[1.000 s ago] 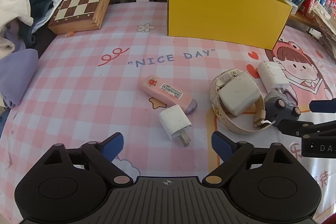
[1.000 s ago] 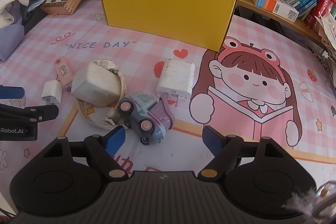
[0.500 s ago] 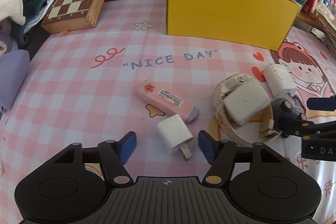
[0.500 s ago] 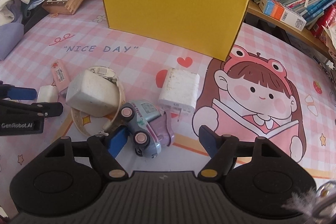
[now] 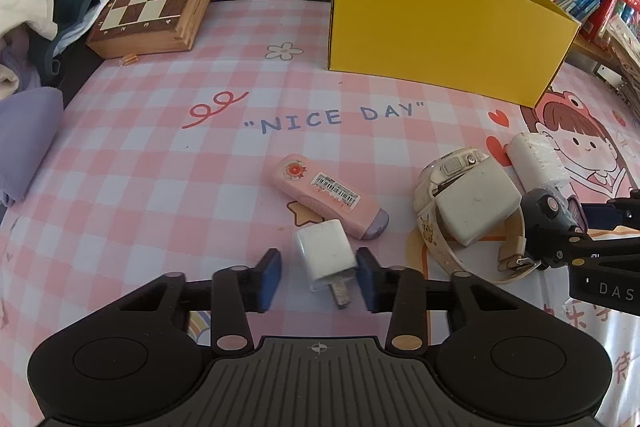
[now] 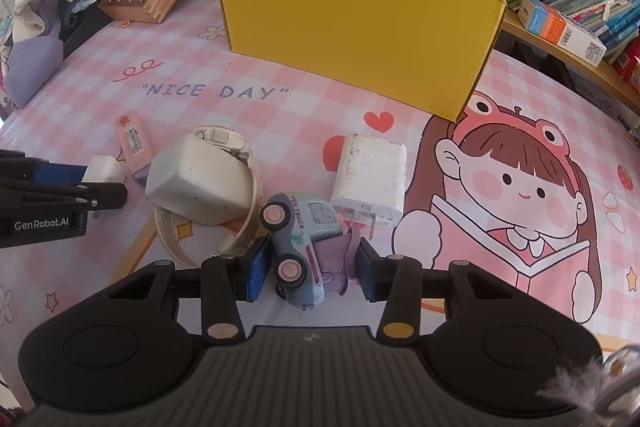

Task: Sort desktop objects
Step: 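Close the left gripper on the white plug while the right gripper grips the toy car, then lift the white plug with the left gripper while the right gripper lifts the toy car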

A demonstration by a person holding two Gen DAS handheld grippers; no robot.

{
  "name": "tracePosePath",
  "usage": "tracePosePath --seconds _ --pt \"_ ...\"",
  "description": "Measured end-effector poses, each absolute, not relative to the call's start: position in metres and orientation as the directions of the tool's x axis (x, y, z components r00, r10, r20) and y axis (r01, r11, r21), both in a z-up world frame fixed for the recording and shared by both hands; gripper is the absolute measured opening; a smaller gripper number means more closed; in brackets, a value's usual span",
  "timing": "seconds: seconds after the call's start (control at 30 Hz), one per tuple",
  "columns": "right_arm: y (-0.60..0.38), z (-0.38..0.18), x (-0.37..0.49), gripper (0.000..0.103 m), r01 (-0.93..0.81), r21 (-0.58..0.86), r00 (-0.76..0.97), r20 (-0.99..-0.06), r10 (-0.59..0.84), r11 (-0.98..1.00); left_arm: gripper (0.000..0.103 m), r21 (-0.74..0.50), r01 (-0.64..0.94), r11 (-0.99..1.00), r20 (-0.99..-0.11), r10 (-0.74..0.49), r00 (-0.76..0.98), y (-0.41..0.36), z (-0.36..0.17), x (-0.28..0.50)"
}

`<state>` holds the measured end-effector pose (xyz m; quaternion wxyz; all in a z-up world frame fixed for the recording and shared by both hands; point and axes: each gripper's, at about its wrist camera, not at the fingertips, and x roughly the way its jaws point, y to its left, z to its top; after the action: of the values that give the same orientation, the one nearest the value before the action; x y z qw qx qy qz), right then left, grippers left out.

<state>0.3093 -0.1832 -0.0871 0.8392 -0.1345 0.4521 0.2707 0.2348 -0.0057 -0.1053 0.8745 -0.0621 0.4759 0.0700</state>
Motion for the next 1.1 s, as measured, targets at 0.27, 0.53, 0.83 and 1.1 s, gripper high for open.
tracePosePath --seconds 0.27,0.53,0.83,1.1 --pt "-0.194 -0.077 0.303 0.041 -0.550 0.031 0.467 -0.817 0.338 0.834 0.025 -0.090 -0.199 0.976 -0.843 0.031 0.538 0.001 -0.101 0.229" --pt "-0.204 -0.068 0.291 0.041 -0.527 0.050 0.473 -0.812 0.342 0.848 0.024 -0.111 -0.166 0.980 -0.814 0.006 0.580 -0.003 -0.087 0.215" --pt "-0.211 -0.059 0.274 0.041 -0.512 0.055 0.484 -0.806 0.341 0.857 0.024 -0.117 -0.120 0.986 -0.779 -0.016 0.627 -0.009 -0.069 0.198" --pt "-0.215 -0.050 0.257 0.041 -0.498 0.046 0.505 -0.796 0.334 0.866 0.024 -0.118 -0.054 0.992 -0.748 -0.053 0.662 -0.016 -0.055 0.185"
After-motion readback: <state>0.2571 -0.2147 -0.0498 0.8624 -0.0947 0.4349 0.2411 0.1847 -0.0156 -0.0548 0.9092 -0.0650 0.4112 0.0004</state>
